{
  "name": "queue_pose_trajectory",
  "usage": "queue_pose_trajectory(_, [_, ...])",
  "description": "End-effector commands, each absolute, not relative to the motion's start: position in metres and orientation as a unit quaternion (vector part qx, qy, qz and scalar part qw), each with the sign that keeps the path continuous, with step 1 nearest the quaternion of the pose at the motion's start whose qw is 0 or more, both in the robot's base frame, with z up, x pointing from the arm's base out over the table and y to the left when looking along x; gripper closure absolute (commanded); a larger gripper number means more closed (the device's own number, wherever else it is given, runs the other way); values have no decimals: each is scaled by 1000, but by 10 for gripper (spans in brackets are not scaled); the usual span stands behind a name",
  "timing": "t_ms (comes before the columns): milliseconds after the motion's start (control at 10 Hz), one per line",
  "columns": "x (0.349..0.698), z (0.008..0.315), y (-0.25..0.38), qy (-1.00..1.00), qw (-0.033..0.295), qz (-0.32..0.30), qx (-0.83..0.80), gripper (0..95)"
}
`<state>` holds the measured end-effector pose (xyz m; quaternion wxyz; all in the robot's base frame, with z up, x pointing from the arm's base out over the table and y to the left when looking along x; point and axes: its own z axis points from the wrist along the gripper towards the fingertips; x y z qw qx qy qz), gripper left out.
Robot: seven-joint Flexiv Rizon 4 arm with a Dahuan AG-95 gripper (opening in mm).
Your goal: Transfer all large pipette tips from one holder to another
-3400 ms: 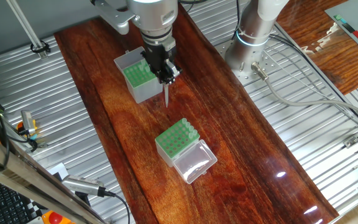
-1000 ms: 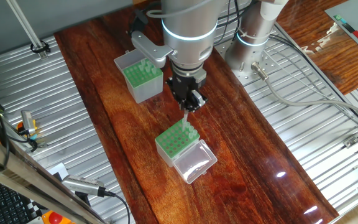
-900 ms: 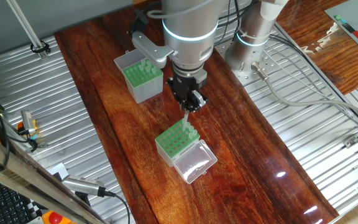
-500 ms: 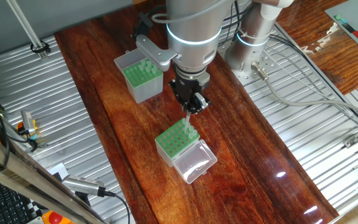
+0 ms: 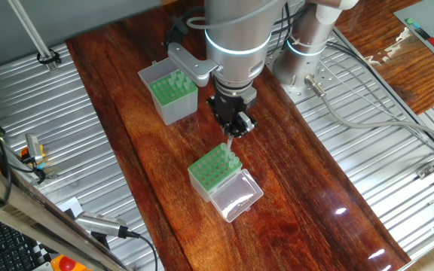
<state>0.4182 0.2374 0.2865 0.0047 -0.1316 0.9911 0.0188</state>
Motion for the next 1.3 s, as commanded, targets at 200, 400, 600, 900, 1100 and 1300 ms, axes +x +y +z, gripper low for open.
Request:
queue_pose_trajectory(200, [418,284,241,991,4,17,-133,950])
queue_pose_trajectory(400, [419,281,241,991,4,16,-135,950])
queue_pose_trajectory(600, [420,274,240,990,4,13,-139,950])
queue_pose_trajectory(900, [422,262,238,990,1,12,-139,950])
queue_pose_trajectory(1100, [423,248,237,990,1,11,-141,950])
queue_pose_trajectory(1300, [423,244,237,989,6,13,-144,570])
